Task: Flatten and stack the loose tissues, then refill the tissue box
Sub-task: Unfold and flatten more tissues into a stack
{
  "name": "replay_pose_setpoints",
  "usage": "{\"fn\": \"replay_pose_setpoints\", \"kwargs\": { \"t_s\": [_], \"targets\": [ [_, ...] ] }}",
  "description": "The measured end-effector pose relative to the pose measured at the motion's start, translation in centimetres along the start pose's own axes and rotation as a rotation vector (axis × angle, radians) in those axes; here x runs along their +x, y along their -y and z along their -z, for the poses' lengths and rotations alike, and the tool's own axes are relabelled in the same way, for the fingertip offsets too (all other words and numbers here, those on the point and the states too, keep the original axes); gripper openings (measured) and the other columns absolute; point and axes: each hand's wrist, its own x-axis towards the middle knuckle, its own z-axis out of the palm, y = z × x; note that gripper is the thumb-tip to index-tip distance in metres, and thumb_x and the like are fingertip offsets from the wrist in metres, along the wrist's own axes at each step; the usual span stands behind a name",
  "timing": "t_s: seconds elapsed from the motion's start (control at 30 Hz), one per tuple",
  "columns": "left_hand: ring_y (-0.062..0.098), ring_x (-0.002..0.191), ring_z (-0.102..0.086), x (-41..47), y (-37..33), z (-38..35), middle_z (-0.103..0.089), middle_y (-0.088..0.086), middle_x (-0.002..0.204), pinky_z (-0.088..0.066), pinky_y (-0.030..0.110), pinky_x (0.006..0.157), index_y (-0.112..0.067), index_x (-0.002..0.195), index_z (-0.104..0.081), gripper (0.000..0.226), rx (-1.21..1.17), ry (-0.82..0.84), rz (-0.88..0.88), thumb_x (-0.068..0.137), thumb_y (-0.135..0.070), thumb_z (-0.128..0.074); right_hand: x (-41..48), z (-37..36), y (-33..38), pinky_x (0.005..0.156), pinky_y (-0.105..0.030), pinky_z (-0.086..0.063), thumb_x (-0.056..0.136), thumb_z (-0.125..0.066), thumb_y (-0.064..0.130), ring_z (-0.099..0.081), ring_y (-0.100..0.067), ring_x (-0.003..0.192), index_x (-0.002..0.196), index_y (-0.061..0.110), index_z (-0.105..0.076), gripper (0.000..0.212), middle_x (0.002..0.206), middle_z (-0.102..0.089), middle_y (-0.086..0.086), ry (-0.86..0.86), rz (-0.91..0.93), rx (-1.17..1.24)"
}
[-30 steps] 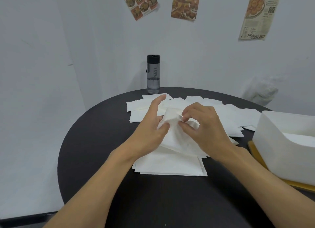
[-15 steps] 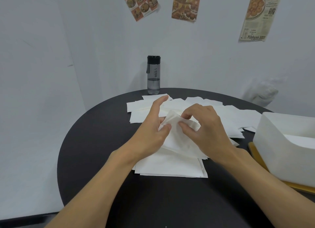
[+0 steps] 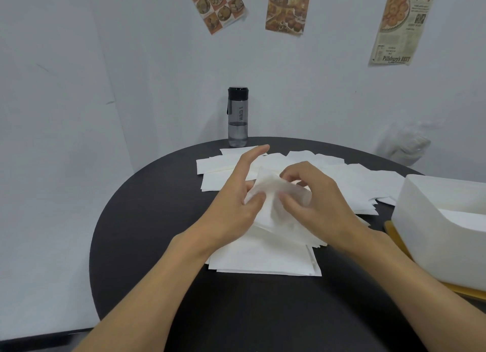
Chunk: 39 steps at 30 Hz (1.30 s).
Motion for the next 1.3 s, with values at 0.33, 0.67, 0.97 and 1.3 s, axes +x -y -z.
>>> {"fn": "replay_pose_setpoints", "kwargs": {
  "t_s": [0.33, 0.67, 0.97, 1.3],
  "targets": [
    [0.015, 0.093, -0.073, 0.5, 0.5, 0.5, -0.076, -0.010, 0.098, -0.061, 0.038, 0.082, -0.031, 0.125, -0.053, 0.039, -0.110, -0.198, 0.068, 0.098, -0.004, -0.059, 0.7, 3.5, 0.5, 0.067, -0.013, -0.047, 0.084, -0.076, 0.018, -0.062, -0.002, 0.080, 0.090, 0.025, -0.070, 0.011, 0.087, -0.069, 0.013, 0.027, -0.224, 0.132],
    [0.028, 0.099, -0.072, -1.9, 1.1, 1.9, -0.074, 0.001, 0.108, -0.059, 0.050, 0.087, -0.026, 0.120, -0.053, 0.041, -0.269, -0.272, 0.212, 0.088, -0.016, -0.077, 0.6, 3.9, 0.3, 0.078, -0.025, -0.052, 0.079, -0.082, 0.031, -0.063, -0.012, 0.076, 0.109, 0.033, -0.059, 0.038, 0.098, -0.069, 0.007, 0.306, -0.392, 0.197],
    [0.035, 0.099, -0.069, -2.8, 0.6, 2.0, -0.070, 0.006, 0.111, -0.056, 0.061, 0.085, -0.040, 0.106, -0.056, 0.036, -0.124, -0.361, 0.271, 0.084, -0.019, -0.074, 0.2, 3.7, 1.3, 0.062, -0.025, -0.053, 0.089, -0.070, 0.014, -0.065, -0.019, 0.067, 0.111, 0.026, -0.058, 0.028, 0.085, -0.070, -0.002, 0.323, -0.421, 0.290],
    [0.001, 0.113, -0.052, -4.7, 2.2, 1.4, -0.058, -0.023, 0.116, -0.043, 0.028, 0.100, -0.043, 0.107, -0.062, 0.020, 0.408, 0.144, 0.258, 0.090, -0.037, -0.069, -0.2, 4.9, 1.3, 0.076, -0.032, -0.055, 0.078, -0.081, 0.041, -0.060, -0.010, 0.073, 0.112, 0.030, -0.061, 0.042, 0.100, -0.065, 0.003, 0.870, -0.361, -0.242]
  ]
}}
